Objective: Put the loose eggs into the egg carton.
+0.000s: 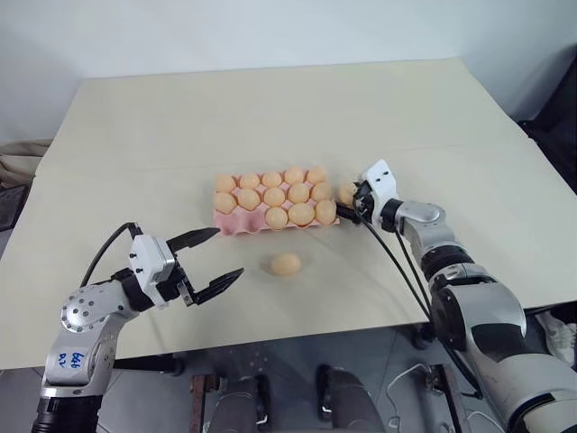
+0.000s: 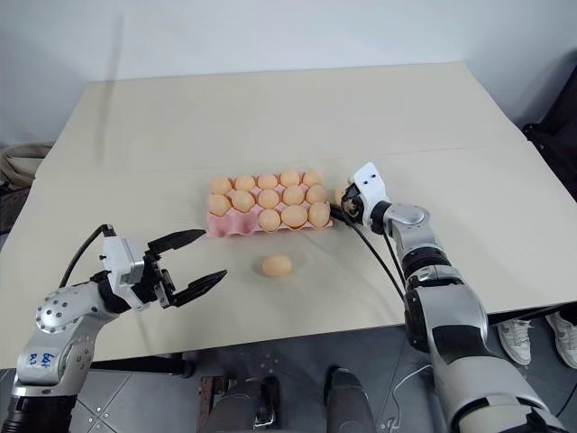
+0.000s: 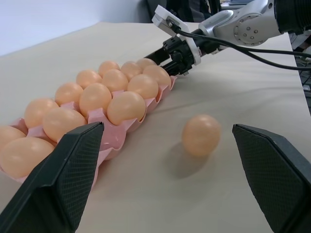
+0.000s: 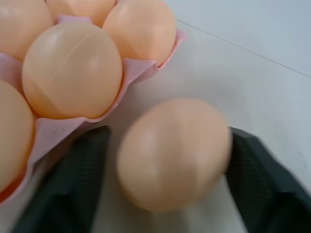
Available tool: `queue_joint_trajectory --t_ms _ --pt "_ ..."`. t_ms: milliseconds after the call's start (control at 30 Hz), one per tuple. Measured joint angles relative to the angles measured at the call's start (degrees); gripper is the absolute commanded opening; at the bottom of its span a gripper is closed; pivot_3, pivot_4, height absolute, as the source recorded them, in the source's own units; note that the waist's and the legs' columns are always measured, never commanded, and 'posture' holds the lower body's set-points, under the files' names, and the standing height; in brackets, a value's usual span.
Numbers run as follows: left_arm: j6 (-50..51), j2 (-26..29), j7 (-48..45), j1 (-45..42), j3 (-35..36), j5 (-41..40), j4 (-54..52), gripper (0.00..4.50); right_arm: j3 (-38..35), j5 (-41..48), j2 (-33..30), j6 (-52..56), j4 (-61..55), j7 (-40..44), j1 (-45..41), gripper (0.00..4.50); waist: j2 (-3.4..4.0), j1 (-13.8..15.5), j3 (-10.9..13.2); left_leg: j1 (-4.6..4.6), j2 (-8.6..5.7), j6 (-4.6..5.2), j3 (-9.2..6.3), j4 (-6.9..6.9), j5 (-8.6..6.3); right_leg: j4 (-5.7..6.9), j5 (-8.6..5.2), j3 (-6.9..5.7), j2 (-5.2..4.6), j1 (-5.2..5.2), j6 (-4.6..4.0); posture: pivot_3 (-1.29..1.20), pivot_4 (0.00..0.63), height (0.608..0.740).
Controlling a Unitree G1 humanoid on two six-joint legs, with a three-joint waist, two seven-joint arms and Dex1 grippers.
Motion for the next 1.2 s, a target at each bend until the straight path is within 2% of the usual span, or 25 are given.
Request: queue_joint_trajectory --t_ms 67,233,433,567,733,900,1033,1200 --pt "0.0 0.0 0.12 0.0 0.0 0.02 0.0 4.5 -0.04 0.01 -0.01 -0.27 0.0 0.05 0.0 2.14 0.0 0.0 0.0 0.0 0.0 0.0 0.0 0.0 0.0 0.01 0.0 0.0 0.0 0.0 0.0 0.0 0.15 0.74" --pt "0.0 -0.01 0.69 0.05 0.02 0.04 -0.01 4.5 -0.33 0.32 -0.7 -1.74 -0.52 1.5 0.01 2.14 0.0 0.01 0.0 0.0 0.0 0.0 0.0 0.0 0.0 0.0 0.0 0.0 0.0 0.0 0.0 0.0 0.15 0.74" --pt "0.12 -0.06 1.94 1.1 1.56 -0.13 -0.08 4.5 -1.34 3.53 -1.52 -1.38 -8.36 7.95 0.02 2.14 0.02 -0.02 0.01 0.0 0.02 -0.01 -0.02 -0.01 -0.01 0.01 0.0 -0.02 0.02 0.0 0.0 0.0 0.15 0.74" --pt "0.75 -0.03 2.24 2.83 3.8 -1.25 -0.15 4.5 0.28 5.52 0.8 6.14 -20.77 11.72 0.79 2.14 0.03 -0.16 0.02 0.0 0.06 -0.04 -0.02 -0.01 -0.03 0.06 0.0 -0.02 0.01 -0.06 -0.01 0.0 0.15 0.74" --pt "1.17 0.94 2.19 4.62 6.54 -2.09 -0.11 4.5 6.6 6.33 8.02 19.22 -37.1 11.05 2.96 2.14 0.03 -0.03 0.02 -0.01 0.13 -0.14 0.0 -0.02 -0.1 0.46 -0.02 -0.08 -0.02 -0.34 -0.14 0.0 0.15 0.74" --pt "1.45 1.07 2.77 5.66 7.75 -2.1 -0.16 4.5 12.94 5.4 13.94 28.81 -43.58 7.72 3.38 2.14 0.0 0.2 0.0 -0.24 0.08 -0.14 0.01 -0.01 -0.09 0.59 -0.02 -0.11 -0.12 -0.62 -0.16 0.0 0.15 0.74" --pt "1.78 0.91 3.92 6.89 7.77 -2.1 -1.92 4.5 15.54 4.18 14.27 30.23 -43.72 6.46 5.05 2.14 -0.03 0.28 -0.02 -0.33 0.05 -0.14 0.02 -0.01 -0.12 0.6 -0.02 -0.14 -0.13 -0.71 -0.15 0.0 0.15 0.74" --pt "2.2 0.67 4.76 7.25 7.78 -2.12 -2.86 4.5 15.74 4.81 13.47 32.71 -46.3 7.51 6.61 3.86 -0.03 0.0 -0.01 -0.42 0.09 -0.16 0.09 -0.02 -0.13 0.61 -0.02 -0.2 -0.09 -0.83 -0.16 0.0 0.15 0.74"
